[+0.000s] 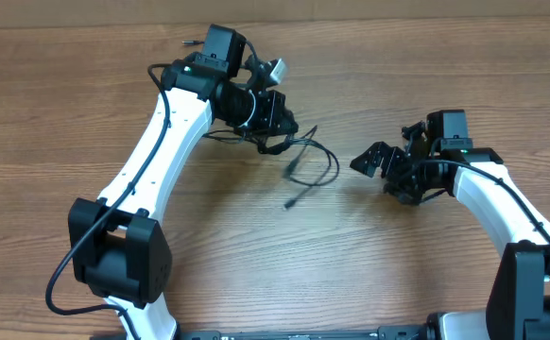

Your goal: Untangle cables

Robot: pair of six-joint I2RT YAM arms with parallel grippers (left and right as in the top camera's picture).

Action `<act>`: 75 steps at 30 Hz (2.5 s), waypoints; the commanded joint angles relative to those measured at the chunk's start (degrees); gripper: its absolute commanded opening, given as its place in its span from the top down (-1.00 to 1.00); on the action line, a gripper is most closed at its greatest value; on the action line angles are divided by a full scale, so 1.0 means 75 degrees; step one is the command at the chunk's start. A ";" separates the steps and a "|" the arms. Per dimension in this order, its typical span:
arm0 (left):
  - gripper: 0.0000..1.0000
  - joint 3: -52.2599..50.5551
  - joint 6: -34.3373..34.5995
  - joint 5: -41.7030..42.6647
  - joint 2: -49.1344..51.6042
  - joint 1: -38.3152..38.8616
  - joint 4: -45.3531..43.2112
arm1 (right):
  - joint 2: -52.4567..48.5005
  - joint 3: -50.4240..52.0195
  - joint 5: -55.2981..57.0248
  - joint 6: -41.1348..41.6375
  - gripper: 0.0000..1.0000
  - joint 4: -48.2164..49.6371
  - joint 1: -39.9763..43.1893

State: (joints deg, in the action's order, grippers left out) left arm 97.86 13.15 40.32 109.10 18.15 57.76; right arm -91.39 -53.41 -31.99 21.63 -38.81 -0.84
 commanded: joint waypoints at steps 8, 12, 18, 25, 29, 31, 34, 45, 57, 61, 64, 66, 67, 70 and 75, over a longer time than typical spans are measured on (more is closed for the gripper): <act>0.92 -0.0874 0.0312 -0.4322 -0.0058 0.1014 -0.0064 | 0.0055 -0.0172 0.0254 -0.0344 -1.00 -0.0440 -0.0227; 0.92 -0.1335 0.0434 -0.4322 -0.0058 0.1035 -0.0545 | 0.0055 -0.0172 0.0256 -0.0344 -1.00 -0.0440 -0.0557; 0.77 -0.1661 0.0711 -0.4322 -0.0055 0.1026 -0.0697 | 0.0055 -0.0172 0.0259 -0.0344 -1.00 -0.0417 -0.0933; -0.36 -0.1693 0.0708 -0.4470 -0.0047 0.1017 -0.0699 | 0.0055 -0.0172 0.0256 -0.0224 -1.00 -0.0166 -0.1113; 0.50 -0.1693 0.0699 -0.4558 -0.0047 0.0921 -0.0711 | 0.0055 -0.0172 0.0259 0.0041 -0.89 0.0423 -0.1285; 0.68 -0.1731 0.0548 -0.4602 -0.0044 0.0918 -0.0685 | 0.0055 -0.0172 0.0391 0.0475 -0.74 0.0729 -0.1384; 0.92 -0.1894 -0.0061 -0.4602 -0.0044 0.0918 -0.0711 | -0.0020 -0.0172 0.0577 0.1224 -0.05 0.1172 -0.1542; 0.67 -0.2157 -0.3657 -0.3768 -0.0041 0.0632 -0.0621 | -0.0286 -0.0172 0.0172 0.2530 0.90 0.2891 -0.2471; 0.57 -0.2305 -0.4301 -0.3448 0.0143 0.0391 -0.0458 | -0.0291 -0.0172 0.1265 0.3174 0.75 0.3532 -0.2696; 0.60 -0.2433 -0.4447 -0.3439 0.0370 0.0391 -0.0662 | -0.0291 -0.0172 0.1265 0.3346 0.74 0.3955 -0.2696; 0.53 -0.2436 -0.4441 -0.3340 0.0402 0.0393 -0.0801 | -0.0376 -0.0172 0.1265 0.3378 0.69 0.3972 -0.2707; 0.38 -0.2436 -0.4444 -0.3305 0.0405 0.0396 -0.0807 | -0.0644 -0.0172 0.1259 0.3550 0.64 0.4121 -0.2795; 0.34 -0.2436 -0.4456 -0.3305 0.0405 0.0396 -0.0769 | -0.0924 -0.0172 0.1221 0.3552 0.61 0.4363 -0.2888; 0.32 -0.2436 -0.4529 -0.3188 0.0405 0.0434 -0.0772 | -0.1297 -0.0175 0.0997 0.3617 0.59 0.4663 -0.2938; 0.28 -0.2468 -0.4529 -0.3077 0.0405 0.0440 -0.0947 | -0.1448 -0.0172 0.0883 0.3748 0.47 0.4689 -0.2940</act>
State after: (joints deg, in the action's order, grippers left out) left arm 80.05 -19.75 15.86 111.57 21.02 51.29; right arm -101.84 -53.54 -24.53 49.39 -4.10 -22.65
